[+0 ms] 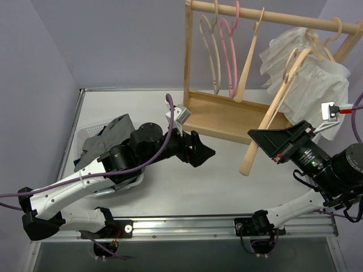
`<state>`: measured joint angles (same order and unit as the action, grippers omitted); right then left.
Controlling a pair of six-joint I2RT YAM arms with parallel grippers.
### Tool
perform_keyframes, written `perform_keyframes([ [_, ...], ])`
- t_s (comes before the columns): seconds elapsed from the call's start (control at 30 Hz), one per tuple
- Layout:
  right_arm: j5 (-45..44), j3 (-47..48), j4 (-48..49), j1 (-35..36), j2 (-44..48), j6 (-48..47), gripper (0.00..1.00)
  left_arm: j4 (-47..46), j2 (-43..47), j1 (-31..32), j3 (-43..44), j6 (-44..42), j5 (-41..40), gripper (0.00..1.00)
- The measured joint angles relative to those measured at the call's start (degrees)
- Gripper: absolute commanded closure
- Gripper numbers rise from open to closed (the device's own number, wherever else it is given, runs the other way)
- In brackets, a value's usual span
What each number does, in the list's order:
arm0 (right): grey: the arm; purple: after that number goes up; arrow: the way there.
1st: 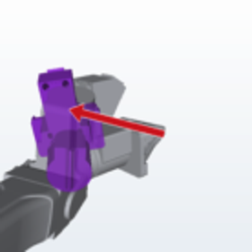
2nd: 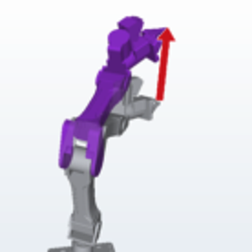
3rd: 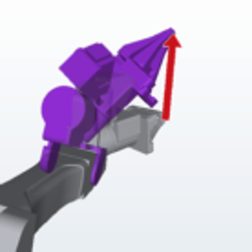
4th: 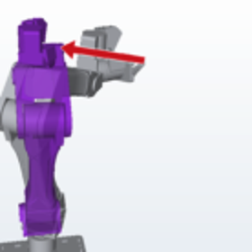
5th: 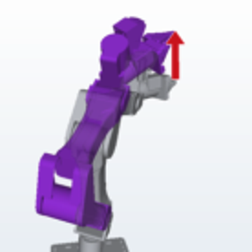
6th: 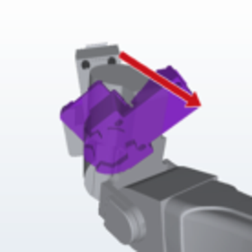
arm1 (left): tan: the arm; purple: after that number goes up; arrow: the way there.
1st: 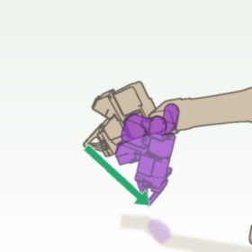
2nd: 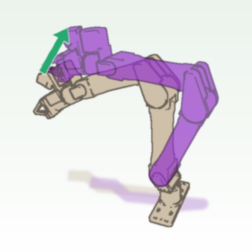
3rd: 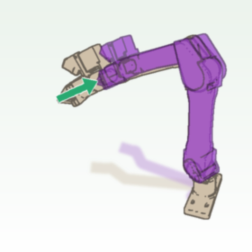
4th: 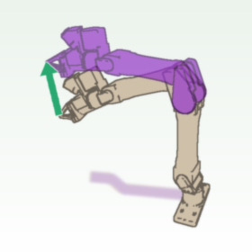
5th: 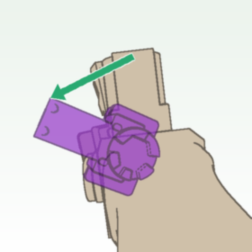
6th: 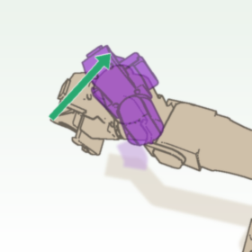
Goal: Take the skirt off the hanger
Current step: Place the hanger at the clothesline.
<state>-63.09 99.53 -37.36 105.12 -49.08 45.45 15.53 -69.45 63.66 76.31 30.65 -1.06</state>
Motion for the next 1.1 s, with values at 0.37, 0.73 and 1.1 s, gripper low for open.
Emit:
perform_keyframes([
  [0.37, -13.4, 13.3, -16.8, -10.1, -21.1, 7.5, 1.0, 2.2, 0.0, 0.0, 0.0, -1.0, -0.5, 0.06],
  [0.73, 0.7, 10.3, -13.6, -42.7, -27.6, -1.6, 1.0, 3.4, 0.1, 0.0, 0.1, -1.1, -0.4, 0.06],
  [1.1, 29.4, 3.1, 7.0, -53.7, -28.6, -9.5, 1.0, 5.4, 2.6, 0.0, 0.3, -1.1, -0.7, 0.06],
])
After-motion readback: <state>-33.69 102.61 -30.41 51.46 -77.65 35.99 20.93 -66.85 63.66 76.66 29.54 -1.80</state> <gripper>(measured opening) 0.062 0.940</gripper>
